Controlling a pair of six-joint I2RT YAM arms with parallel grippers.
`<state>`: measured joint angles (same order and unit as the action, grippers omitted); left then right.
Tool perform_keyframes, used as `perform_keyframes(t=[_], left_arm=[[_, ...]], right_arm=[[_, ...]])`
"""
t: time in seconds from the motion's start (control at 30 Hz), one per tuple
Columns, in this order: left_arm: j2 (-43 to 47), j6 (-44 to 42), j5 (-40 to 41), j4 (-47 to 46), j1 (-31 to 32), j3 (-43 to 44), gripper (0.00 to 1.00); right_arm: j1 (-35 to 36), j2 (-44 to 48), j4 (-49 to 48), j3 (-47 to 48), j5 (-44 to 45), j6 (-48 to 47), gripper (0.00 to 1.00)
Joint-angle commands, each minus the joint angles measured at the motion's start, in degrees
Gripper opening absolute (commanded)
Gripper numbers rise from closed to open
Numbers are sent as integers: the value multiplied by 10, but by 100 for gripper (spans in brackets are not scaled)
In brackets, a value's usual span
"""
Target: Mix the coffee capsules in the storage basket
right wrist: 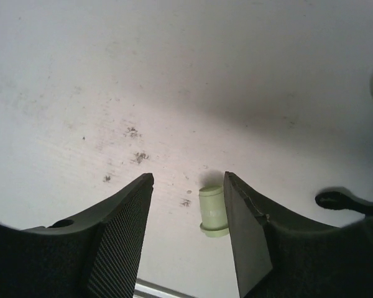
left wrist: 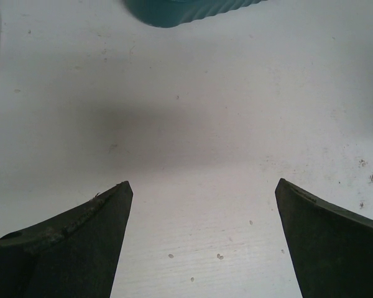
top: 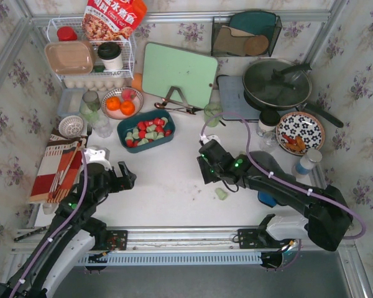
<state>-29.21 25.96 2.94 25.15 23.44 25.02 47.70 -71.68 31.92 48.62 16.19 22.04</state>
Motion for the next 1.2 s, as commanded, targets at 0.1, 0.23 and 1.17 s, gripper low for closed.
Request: perform_keyframes(t=[0.1, 0.23, 1.17], left_arm=[[13, 5, 2, -6, -1, 3, 100], [21, 6, -2, 1, -1, 6, 100], [45, 9, -2, 8, -1, 5, 100]], right_arm=[[0, -48, 57, 49, -49, -191, 66], [-8, -91, 73, 60, -97, -232, 69], [2, -209, 139, 55, -108, -391, 62]])
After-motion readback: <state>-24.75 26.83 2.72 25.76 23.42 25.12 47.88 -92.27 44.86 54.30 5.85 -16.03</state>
